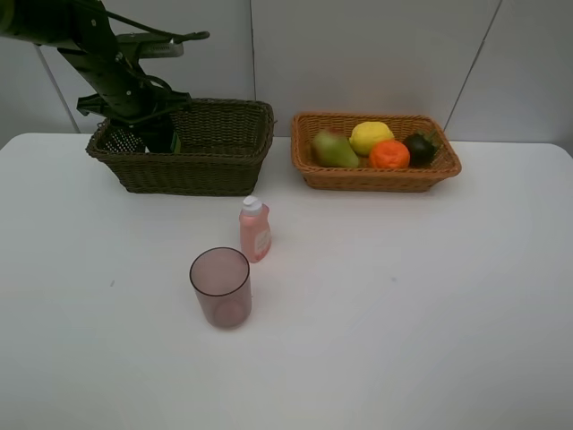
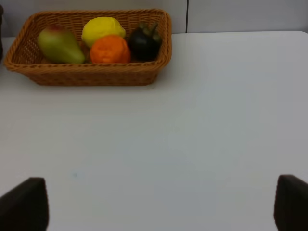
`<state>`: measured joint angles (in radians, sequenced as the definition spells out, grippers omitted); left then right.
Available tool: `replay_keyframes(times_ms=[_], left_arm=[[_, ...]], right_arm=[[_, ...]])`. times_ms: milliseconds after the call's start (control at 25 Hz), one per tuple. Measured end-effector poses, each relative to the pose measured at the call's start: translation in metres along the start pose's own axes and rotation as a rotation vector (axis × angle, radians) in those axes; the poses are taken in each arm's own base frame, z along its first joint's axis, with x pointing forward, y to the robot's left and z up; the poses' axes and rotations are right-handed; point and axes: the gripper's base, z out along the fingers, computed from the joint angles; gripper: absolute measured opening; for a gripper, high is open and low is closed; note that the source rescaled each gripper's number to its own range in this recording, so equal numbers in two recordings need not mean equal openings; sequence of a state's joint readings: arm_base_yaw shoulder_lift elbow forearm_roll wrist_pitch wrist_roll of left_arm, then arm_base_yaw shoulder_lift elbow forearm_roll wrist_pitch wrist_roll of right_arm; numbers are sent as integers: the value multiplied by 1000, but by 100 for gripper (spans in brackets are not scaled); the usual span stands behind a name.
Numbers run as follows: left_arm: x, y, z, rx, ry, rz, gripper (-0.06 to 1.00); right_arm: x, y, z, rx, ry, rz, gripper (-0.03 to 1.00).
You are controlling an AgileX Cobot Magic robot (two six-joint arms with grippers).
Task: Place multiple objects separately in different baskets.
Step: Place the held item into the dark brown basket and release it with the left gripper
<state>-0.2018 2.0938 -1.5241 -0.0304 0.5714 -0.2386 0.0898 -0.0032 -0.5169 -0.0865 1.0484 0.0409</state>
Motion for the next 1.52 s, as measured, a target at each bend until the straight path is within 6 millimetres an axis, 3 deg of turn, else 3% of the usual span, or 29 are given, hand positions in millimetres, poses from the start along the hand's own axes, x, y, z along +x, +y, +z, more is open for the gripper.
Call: replay_keyframes(times_ms=[280, 400, 520, 1120, 1520], left_arm=[[0, 0, 0, 0, 1, 6, 54], [-1, 0, -1, 3, -10, 5, 86], [-1, -1, -1, 7, -11, 0, 97], [-3, -4, -7, 35, -15, -39, 100], [-4, -17, -62, 69, 23, -41, 100]], right_arm=[[0, 0, 0, 0, 0, 0, 100], [0, 0, 0, 0, 0, 0, 100], [0, 0, 0, 0, 0, 0, 100], [0, 0, 0, 0, 0, 0, 100], [0, 0, 0, 0, 0, 0, 100]])
